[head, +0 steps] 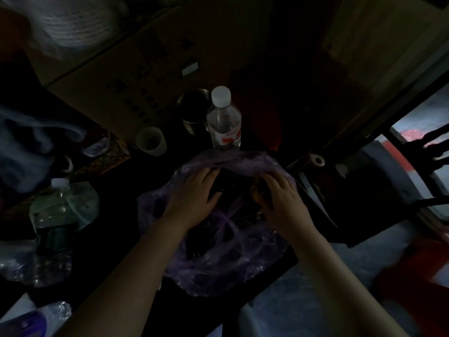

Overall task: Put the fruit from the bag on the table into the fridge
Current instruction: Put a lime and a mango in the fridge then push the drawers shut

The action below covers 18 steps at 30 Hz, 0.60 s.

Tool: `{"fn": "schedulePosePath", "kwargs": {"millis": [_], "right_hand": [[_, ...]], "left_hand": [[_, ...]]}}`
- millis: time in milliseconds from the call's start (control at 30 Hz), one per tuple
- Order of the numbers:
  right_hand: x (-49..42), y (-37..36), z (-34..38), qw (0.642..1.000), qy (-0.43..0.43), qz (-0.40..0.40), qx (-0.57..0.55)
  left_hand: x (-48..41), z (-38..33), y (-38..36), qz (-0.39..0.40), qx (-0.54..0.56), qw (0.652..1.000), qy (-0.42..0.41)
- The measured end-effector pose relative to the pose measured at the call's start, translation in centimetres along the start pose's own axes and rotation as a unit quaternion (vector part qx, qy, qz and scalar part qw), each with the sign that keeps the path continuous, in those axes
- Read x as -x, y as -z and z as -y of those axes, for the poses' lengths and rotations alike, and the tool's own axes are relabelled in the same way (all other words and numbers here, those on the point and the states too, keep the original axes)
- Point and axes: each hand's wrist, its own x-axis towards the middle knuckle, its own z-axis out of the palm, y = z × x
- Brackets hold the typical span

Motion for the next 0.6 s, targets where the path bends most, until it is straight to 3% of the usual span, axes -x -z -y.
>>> {"fn": "schedulePosePath", "kwargs": {"millis": [333, 600], "right_hand": [[-0.9, -1.2, -1.2, 0.997, -0.036, 0.068, 0.005], [0.4, -0.5, 0.4, 1.0, -0.014, 0.027, -0.008]], "left_hand": [[-0.2, 0.1, -0.8, 0.029, 0.011, 0.999, -0.015], [2.3, -1.6, 0.8, 0.04, 0.055, 0.997, -0.03]]}}
